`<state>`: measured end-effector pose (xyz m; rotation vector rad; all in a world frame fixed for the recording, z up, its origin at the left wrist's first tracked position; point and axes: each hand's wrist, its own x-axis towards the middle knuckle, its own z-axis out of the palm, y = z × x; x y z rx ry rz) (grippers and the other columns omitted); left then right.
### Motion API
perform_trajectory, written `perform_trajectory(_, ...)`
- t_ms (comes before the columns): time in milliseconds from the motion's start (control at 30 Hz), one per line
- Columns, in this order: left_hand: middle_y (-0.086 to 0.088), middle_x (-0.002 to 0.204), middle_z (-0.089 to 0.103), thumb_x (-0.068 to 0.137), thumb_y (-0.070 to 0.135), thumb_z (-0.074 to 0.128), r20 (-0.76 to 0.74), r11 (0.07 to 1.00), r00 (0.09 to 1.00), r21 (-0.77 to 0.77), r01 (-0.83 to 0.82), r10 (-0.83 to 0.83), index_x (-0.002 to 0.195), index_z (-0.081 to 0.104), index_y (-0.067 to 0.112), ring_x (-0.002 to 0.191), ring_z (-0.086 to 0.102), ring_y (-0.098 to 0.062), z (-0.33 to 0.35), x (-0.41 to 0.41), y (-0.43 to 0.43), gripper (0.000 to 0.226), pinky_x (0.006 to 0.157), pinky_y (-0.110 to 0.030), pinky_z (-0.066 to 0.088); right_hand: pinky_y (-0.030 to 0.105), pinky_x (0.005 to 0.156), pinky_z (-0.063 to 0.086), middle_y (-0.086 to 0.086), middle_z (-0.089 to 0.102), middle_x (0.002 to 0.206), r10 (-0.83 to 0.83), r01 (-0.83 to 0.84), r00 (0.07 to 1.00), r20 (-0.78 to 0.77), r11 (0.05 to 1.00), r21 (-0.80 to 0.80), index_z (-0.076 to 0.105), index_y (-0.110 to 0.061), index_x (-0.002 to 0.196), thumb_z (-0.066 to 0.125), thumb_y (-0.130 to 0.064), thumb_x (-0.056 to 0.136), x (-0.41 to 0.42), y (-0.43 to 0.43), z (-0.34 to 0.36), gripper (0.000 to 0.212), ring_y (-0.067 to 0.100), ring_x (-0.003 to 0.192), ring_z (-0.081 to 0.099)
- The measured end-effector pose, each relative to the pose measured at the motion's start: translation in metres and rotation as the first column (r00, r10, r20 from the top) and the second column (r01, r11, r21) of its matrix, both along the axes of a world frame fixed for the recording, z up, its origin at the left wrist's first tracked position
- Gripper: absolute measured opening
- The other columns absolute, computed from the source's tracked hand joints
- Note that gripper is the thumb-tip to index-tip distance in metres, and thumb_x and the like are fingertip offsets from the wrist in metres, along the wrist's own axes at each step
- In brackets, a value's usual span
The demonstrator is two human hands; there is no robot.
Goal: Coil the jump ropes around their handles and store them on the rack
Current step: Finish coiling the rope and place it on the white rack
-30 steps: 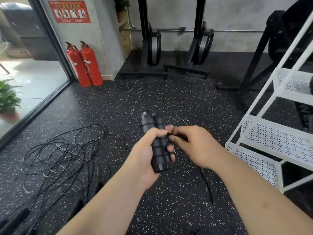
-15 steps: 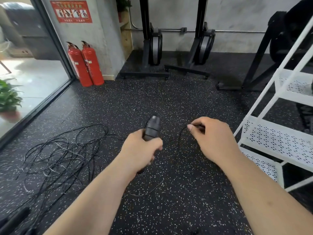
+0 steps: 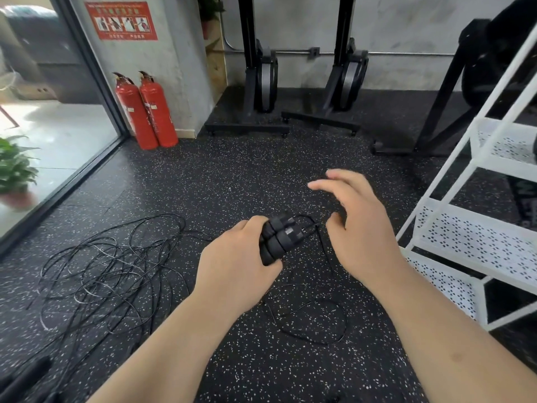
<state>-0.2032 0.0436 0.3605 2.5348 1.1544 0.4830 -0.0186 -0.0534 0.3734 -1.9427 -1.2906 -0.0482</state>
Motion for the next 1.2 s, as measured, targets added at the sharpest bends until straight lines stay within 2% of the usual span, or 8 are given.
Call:
perform_trajectory(167,0.017,0.087,0.066,0.083,0.043,0.075,0.135,0.982,0.991,-0.189,0.012,0.014,0.114,0.055,0.045,0.077,0.063,-0.009,-0.001,0.002,0.000,0.036,0.071,-0.034,0.054,0.018,0.095,0.047,-0.025,0.070,0.122,0.117,-0.152,0.966,-0.231,0.978,-0.140,0.063,-0.043,0.134,0.044,-0.036,0.112,-0.001,0.000,0.001,0.030,-0.008,0.111,0.062)
perform_trajectory(233,0.015,0.076,0.067,0.084,0.041,0.077,0.199,0.945,0.980,-0.322,0.060,0.006,0.102,0.059,0.040,0.066,0.063,-0.008,-0.005,0.004,0.004,0.026,0.064,-0.032,0.051,0.023,0.086,0.051,-0.018,0.074,0.102,0.148,-0.198,0.961,-0.234,0.959,-0.204,0.066,-0.041,0.123,0.035,-0.053,0.110,-0.002,0.000,-0.001,0.036,0.000,0.093,0.066)
perform_trajectory(333,0.014,0.064,0.063,0.084,0.036,0.084,0.330,0.811,0.942,-0.566,0.149,0.057,0.094,0.066,0.032,0.059,0.057,-0.013,-0.007,0.006,0.008,0.020,0.062,-0.034,0.049,0.037,0.076,0.051,-0.007,0.068,0.078,0.151,-0.197,0.958,-0.245,0.965,-0.175,0.063,-0.037,0.092,0.034,-0.054,0.111,0.000,0.002,-0.004,0.039,0.010,0.072,0.063)
perform_trajectory(433,-0.001,0.068,0.061,0.087,0.031,0.087,0.439,0.609,0.881,-0.752,0.253,0.177,0.104,0.072,0.020,0.063,0.055,-0.019,-0.003,0.009,0.005,0.025,0.066,-0.037,0.051,0.026,0.060,0.039,-0.014,0.058,0.066,0.137,-0.165,0.970,-0.202,0.978,-0.130,0.057,-0.049,0.082,0.039,-0.048,0.112,0.000,0.005,0.000,0.035,0.006,0.060,0.051)
perform_trajectory(667,0.000,0.079,0.063,0.070,0.061,0.089,0.431,0.263,0.684,-0.902,0.342,0.588,0.121,0.073,0.012,0.060,0.054,-0.014,-0.002,0.016,0.008,0.073,0.058,-0.030,0.050,0.008,0.068,0.041,-0.025,0.068,0.081,0.041,-0.051,0.991,-0.124,0.995,-0.082,0.075,-0.032,0.122,0.056,-0.039,0.109,-0.011,0.007,0.003,0.025,-0.006,0.082,0.063)
perform_trajectory(800,0.000,0.080,0.066,0.064,0.062,0.093,0.363,0.134,0.552,-0.902,0.410,0.751,0.110,0.074,0.017,0.062,0.059,-0.015,-0.007,0.023,0.002,0.066,0.062,-0.031,0.055,0.012,0.070,0.042,-0.019,0.067,0.090,0.071,-0.083,0.994,-0.084,0.985,-0.149,0.069,-0.031,0.133,0.051,-0.036,0.111,-0.038,0.013,-0.002,0.029,-0.002,0.077,0.059)
perform_trajectory(933,-0.004,0.110,0.080,0.037,0.062,0.101,0.295,0.074,0.416,-0.879,0.471,0.860,0.114,0.079,0.016,0.100,0.079,-0.023,-0.014,0.028,0.007,0.092,0.098,-0.048,0.061,0.041,0.091,0.056,-0.008,0.071,0.119,0.131,-0.151,0.985,-0.110,0.967,-0.205,0.061,-0.030,0.139,0.040,-0.034,0.112,-0.063,0.018,-0.014,0.034,0.013,0.103,0.066)
perform_trajectory(1200,-0.003,0.096,0.079,0.081,0.028,0.088,0.253,0.102,0.352,-0.913,0.396,0.901,0.112,0.073,0.019,0.082,0.077,-0.024,-0.018,0.022,0.017,0.035,0.085,-0.043,0.064,0.045,0.084,0.054,-0.008,0.057,0.112,0.213,-0.210,0.977,-0.022,0.930,-0.302,0.053,-0.034,0.149,0.034,-0.031,0.111,-0.081,0.018,-0.019,0.043,0.019,0.096,0.062)
